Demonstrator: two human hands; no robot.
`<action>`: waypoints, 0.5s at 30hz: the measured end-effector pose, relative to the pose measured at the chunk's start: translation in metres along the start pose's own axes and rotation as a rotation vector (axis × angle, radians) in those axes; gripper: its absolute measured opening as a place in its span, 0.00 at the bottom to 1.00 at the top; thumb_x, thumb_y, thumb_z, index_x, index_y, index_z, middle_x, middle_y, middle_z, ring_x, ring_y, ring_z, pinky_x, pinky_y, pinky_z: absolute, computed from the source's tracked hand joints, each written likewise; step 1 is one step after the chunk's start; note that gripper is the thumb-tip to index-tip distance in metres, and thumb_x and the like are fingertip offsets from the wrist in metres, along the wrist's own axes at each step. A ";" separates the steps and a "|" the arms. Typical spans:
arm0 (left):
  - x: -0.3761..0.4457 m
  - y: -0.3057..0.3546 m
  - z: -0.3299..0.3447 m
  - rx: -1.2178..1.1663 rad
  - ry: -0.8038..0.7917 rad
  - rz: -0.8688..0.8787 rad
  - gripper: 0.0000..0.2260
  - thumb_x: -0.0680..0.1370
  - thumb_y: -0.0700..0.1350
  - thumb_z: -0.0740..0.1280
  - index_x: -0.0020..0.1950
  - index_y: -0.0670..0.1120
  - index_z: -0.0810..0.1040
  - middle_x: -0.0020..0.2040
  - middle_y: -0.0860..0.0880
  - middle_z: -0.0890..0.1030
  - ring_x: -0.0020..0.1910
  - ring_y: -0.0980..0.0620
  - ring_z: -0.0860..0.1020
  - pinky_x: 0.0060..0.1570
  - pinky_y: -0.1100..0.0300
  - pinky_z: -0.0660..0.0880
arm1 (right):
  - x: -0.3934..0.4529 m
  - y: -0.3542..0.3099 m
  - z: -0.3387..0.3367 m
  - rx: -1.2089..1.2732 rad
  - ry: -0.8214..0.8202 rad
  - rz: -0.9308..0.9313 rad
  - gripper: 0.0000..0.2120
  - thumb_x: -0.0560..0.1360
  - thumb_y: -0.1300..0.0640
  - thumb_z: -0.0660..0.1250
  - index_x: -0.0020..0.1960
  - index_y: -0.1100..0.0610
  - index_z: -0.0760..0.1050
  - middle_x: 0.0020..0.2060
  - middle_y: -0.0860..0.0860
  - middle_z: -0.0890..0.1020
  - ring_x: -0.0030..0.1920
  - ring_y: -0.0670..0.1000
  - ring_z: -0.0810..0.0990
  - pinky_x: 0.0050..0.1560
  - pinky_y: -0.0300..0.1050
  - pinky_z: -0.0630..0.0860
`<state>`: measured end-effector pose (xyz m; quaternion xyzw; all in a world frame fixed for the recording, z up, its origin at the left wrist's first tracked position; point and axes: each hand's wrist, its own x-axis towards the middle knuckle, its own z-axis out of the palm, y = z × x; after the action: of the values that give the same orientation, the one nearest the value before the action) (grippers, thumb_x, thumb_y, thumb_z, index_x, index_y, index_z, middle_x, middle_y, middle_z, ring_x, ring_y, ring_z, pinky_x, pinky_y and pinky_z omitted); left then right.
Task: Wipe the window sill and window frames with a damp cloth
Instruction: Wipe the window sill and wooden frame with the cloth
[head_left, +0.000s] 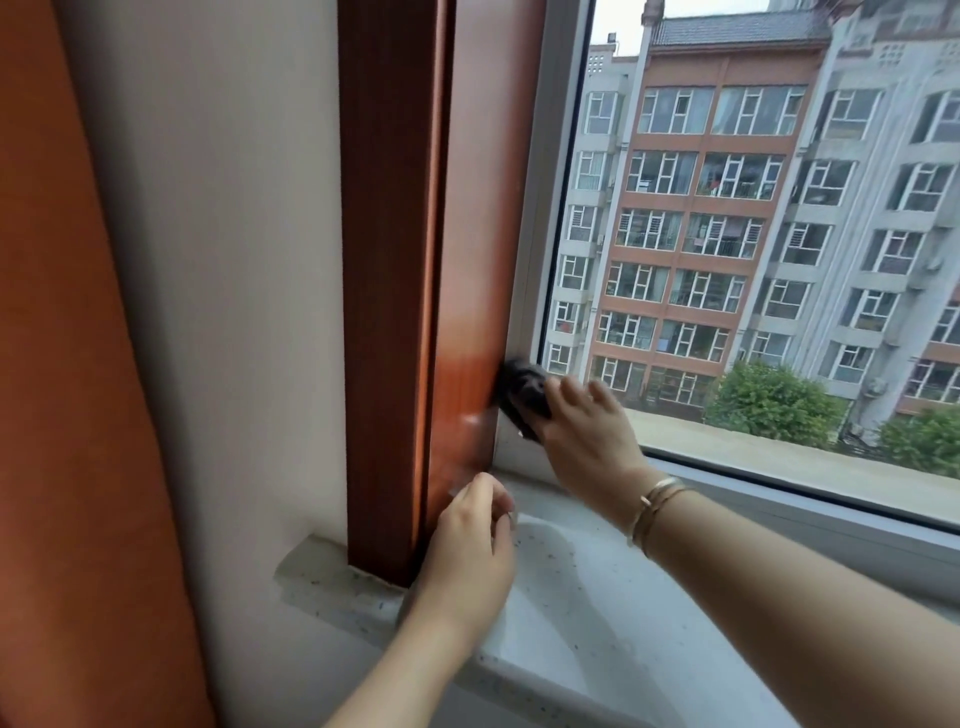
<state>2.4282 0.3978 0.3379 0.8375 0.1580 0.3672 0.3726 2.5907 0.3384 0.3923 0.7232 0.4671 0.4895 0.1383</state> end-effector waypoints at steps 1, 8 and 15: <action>0.000 0.000 0.000 0.003 0.003 0.014 0.06 0.78 0.38 0.60 0.45 0.49 0.71 0.44 0.56 0.75 0.44 0.59 0.74 0.44 0.64 0.73 | -0.006 -0.008 0.004 -0.006 -0.032 -0.044 0.25 0.58 0.55 0.74 0.55 0.54 0.81 0.46 0.56 0.79 0.47 0.57 0.72 0.48 0.50 0.62; 0.001 -0.001 0.000 0.016 0.001 -0.002 0.05 0.78 0.38 0.59 0.47 0.48 0.72 0.46 0.56 0.75 0.45 0.59 0.74 0.47 0.61 0.73 | -0.003 -0.004 -0.002 -0.093 0.010 -0.058 0.26 0.62 0.53 0.67 0.60 0.50 0.78 0.47 0.52 0.80 0.46 0.54 0.75 0.48 0.48 0.63; 0.001 -0.001 0.000 -0.015 -0.013 -0.026 0.06 0.79 0.39 0.59 0.45 0.49 0.71 0.44 0.56 0.74 0.45 0.58 0.73 0.46 0.61 0.73 | 0.022 0.020 -0.010 -0.016 0.095 0.086 0.29 0.60 0.60 0.68 0.61 0.54 0.77 0.48 0.58 0.78 0.48 0.58 0.71 0.48 0.50 0.61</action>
<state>2.4295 0.3992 0.3374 0.8348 0.1638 0.3580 0.3848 2.5948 0.3431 0.4229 0.7174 0.4378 0.5324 0.1009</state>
